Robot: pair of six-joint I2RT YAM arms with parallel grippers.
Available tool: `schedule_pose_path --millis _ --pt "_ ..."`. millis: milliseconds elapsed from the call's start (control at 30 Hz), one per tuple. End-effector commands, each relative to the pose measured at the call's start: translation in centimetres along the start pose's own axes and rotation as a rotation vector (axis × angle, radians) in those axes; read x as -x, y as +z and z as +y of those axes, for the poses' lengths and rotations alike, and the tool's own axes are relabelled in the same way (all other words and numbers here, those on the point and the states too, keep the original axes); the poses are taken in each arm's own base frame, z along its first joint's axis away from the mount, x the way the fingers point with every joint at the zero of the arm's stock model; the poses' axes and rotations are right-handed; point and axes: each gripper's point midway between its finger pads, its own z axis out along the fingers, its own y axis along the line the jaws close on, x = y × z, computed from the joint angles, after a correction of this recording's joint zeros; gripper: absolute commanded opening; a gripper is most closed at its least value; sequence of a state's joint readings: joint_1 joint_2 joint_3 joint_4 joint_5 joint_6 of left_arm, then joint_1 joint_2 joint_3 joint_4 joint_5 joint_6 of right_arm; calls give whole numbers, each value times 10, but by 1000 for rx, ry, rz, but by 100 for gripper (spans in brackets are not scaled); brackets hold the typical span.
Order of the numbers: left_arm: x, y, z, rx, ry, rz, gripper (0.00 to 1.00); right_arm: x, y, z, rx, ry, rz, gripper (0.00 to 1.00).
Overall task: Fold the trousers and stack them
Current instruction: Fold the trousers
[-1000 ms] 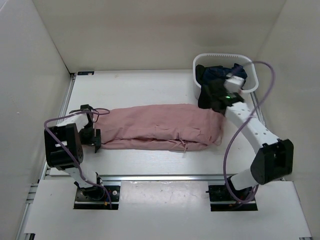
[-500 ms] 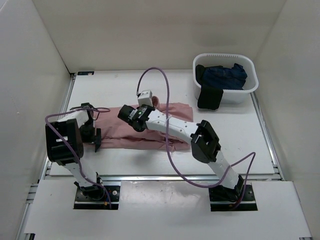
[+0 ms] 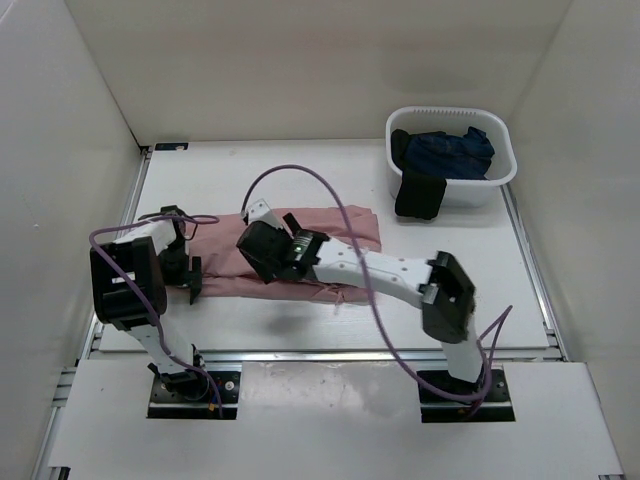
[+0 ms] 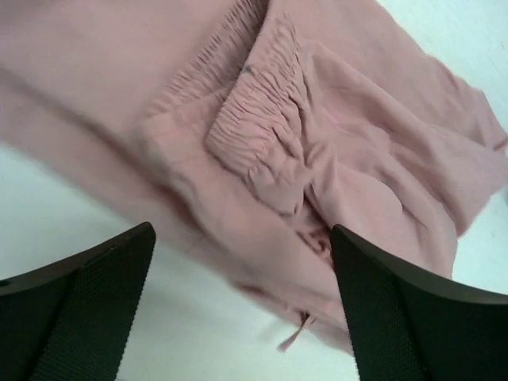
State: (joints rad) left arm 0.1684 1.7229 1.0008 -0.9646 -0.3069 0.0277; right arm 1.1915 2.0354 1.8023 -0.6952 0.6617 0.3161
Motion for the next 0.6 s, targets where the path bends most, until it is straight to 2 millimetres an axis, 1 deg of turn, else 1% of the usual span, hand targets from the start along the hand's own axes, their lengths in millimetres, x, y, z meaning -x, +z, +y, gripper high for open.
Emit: schedule_pose_path --millis 0,33,67,100,133,167,200,233,267,300,333,367,400,433,467,533,567 --pt "34 8 -5 -23 -71 -116 100 71 -72 -16 197 91 -244 92" --pt "35 7 -2 -23 -83 -122 100 60 -71 -26 185 109 -224 85" --pt "35 7 -2 -23 -83 -122 100 53 -65 -33 173 135 -206 77" --pt "36 5 -1 -23 -86 -133 100 45 -52 -50 128 175 -170 53" --pt "36 2 -1 -23 -85 -131 100 28 -39 -55 102 239 -113 39" --pt "36 2 -1 -23 -85 -131 100 13 -28 -58 102 257 -51 27" --pt "37 0 0 -23 -88 -140 100 4 -13 -70 90 299 -9 10" --pt "37 0 0 -23 -88 -140 100 -13 3 -68 94 314 57 4" --pt "34 0 2 -14 -85 -129 100 -31 18 -72 91 319 109 0" --pt "34 0 2 -14 -85 -129 100 -49 31 -68 89 326 165 0" --pt "34 0 2 -14 -85 -129 100 -58 39 -63 112 339 193 0" --pt "34 0 2 -14 -85 -129 100 -78 46 -61 109 344 246 0" --pt "35 -2 2 -13 -88 -138 100 -88 56 -61 108 347 273 0" --pt "35 -2 2 -13 -88 -138 100 -92 58 -58 113 353 287 0" --pt "35 -2 2 -13 -88 -138 100 -90 57 -58 112 352 290 0" --pt "31 0 3 -3 -86 -129 100 -83 49 -67 90 344 269 0" --pt "31 0 3 -3 -86 -129 100 -71 44 -74 74 353 232 0"
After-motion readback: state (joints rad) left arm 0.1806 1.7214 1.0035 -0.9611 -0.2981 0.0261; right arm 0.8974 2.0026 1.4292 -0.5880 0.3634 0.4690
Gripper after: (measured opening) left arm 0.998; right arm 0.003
